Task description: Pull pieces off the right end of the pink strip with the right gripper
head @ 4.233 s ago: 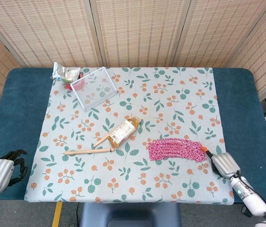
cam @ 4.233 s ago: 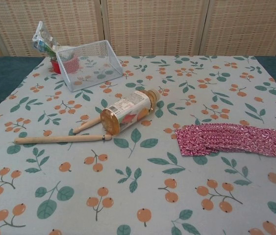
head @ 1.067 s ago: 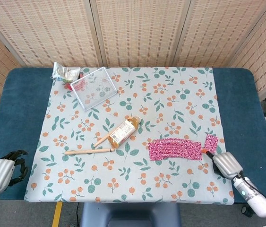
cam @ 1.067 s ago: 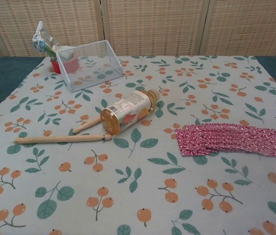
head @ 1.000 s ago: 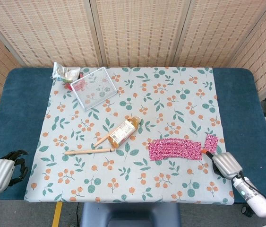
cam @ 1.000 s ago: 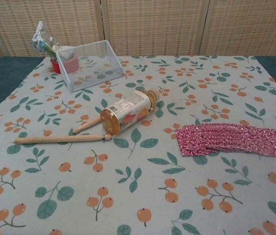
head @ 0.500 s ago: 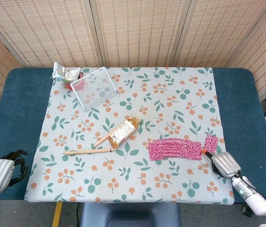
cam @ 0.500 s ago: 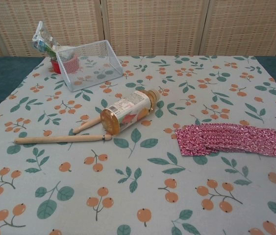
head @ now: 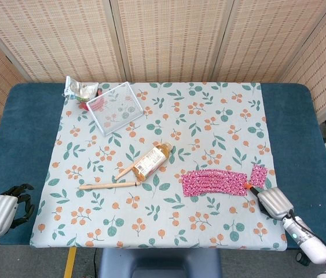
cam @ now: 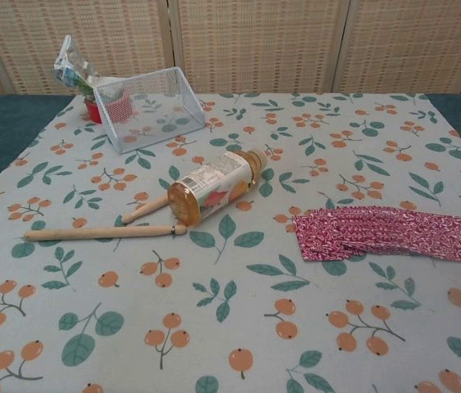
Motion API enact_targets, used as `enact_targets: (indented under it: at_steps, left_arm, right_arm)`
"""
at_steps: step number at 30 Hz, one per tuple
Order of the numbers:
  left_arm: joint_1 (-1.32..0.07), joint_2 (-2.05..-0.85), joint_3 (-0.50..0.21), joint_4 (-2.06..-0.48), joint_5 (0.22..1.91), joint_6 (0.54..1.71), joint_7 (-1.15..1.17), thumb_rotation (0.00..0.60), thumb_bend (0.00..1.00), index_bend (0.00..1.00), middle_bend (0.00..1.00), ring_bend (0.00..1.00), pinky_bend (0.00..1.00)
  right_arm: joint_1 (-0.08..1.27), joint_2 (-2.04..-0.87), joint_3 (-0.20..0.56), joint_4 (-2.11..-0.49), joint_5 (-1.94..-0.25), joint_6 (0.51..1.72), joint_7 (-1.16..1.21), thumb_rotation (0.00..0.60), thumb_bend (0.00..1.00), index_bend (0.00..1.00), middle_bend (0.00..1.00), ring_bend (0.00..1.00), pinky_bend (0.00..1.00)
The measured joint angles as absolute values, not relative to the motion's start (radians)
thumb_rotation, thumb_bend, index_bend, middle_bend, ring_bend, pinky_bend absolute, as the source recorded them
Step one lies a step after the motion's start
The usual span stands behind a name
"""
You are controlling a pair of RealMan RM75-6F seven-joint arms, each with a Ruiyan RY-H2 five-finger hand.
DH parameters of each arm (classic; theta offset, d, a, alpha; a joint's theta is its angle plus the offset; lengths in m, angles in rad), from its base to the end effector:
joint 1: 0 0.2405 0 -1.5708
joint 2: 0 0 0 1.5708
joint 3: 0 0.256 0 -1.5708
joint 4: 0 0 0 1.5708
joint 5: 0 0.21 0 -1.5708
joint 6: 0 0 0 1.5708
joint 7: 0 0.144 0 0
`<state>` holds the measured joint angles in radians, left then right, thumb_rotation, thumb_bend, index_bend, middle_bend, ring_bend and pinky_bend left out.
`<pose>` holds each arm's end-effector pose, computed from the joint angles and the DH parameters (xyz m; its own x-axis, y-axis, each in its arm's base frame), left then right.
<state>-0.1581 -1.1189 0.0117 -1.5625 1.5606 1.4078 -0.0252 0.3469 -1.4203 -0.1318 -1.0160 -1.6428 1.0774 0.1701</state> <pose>-0.3098 0.1905 0.1424 0.4353 0.1063 0.8940 0.8975 -0.1284 -0.4218 -0.3713 -0.2339 0.0468 0.6197 -0.3926 0.6796 -0.7847 -0.3292 0.5253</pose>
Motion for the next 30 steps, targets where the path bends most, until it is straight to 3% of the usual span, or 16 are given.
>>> enact_targets:
  at_steps: [10,17,30]
  left_arm:
    - [-0.158,-1.119,0.012,-1.562,1.561,1.408,-0.025,0.6,0.66,0.28,0.31,0.34,0.57]
    - [-0.158,-1.119,0.011,-1.564,1.56,1.408,-0.025,0.6,0.66,0.28,0.31,0.34,0.57]
    - [-0.159,-1.118,0.011,-1.564,1.558,1.405,-0.027,0.6,0.66,0.28,0.31,0.34,0.57]
  right_arm:
    - [0.345,-1.399,-0.136,-1.065,-1.634,1.074,0.126,0.6,1.0,0.31,0.78,0.91,0.8]
    - [0.345,-1.344,-0.139,-1.161,-1.602,1.035,0.034,0.6,1.0,0.54,0.78,0.91,0.8]
    - [0.36,-1.202,-0.119,-1.456,-1.317,0.847,-0.338,0.6,1.0,0.66,0.78,0.91,0.8]
